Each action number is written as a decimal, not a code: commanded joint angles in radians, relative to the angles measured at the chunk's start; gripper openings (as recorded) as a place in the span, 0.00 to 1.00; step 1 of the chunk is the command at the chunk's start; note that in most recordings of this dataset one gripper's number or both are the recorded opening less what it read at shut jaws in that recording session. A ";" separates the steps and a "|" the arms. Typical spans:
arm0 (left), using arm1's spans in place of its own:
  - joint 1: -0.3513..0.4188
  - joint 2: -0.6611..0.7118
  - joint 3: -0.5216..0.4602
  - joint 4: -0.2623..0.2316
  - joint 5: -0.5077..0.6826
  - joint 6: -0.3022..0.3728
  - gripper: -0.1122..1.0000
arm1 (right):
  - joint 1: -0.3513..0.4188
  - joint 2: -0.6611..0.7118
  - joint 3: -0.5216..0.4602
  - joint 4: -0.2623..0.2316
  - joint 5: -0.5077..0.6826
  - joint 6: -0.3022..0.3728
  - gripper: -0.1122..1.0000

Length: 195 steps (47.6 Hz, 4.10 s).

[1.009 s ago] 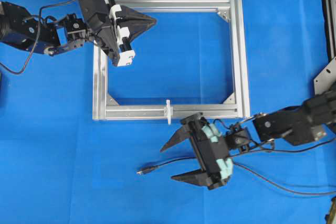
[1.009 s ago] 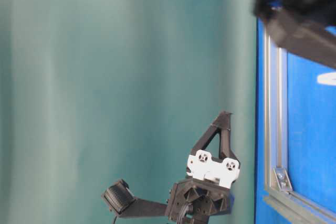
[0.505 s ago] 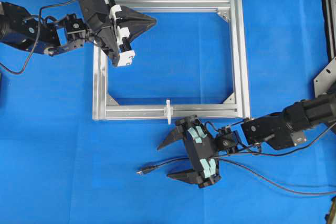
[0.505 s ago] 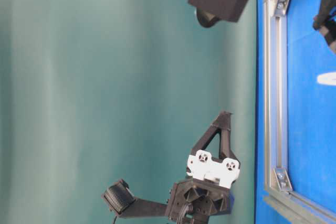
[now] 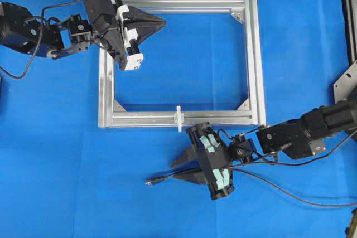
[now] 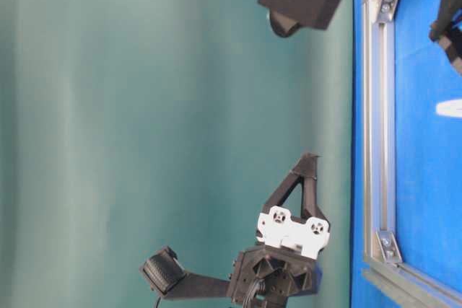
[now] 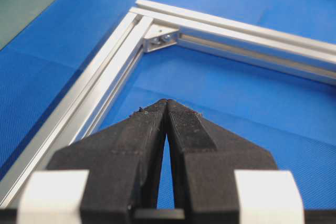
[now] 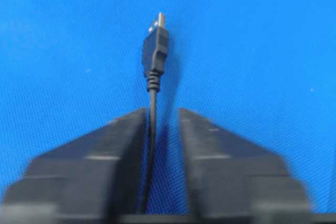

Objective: Insert the wire through the string loop located in the center.
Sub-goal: 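Close the right gripper on the black USB cable near its plug, then carry the cable plug with the right gripper toward the white loop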

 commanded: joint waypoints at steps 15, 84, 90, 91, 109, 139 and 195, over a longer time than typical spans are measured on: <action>0.000 -0.026 -0.011 0.003 -0.005 0.002 0.10 | 0.003 -0.018 -0.011 0.000 -0.003 0.000 0.08; 0.000 -0.028 -0.006 0.003 -0.005 0.002 0.10 | 0.003 -0.321 -0.005 -0.003 0.290 0.003 0.08; 0.000 -0.028 -0.006 0.003 -0.005 0.002 0.10 | 0.003 -0.322 -0.005 -0.003 0.290 0.003 0.08; 0.000 -0.028 -0.006 0.003 -0.005 0.002 0.10 | 0.003 -0.321 -0.005 -0.003 0.290 0.003 0.08; 0.000 -0.028 -0.006 0.003 -0.005 0.002 0.10 | 0.003 -0.322 -0.005 -0.003 0.290 0.002 0.08; -0.002 -0.028 -0.006 0.003 -0.006 0.002 0.10 | 0.003 -0.322 -0.002 -0.003 0.290 0.003 0.08; -0.005 -0.028 -0.006 0.003 -0.005 0.000 0.10 | -0.002 -0.597 0.328 0.005 0.305 0.011 0.08</action>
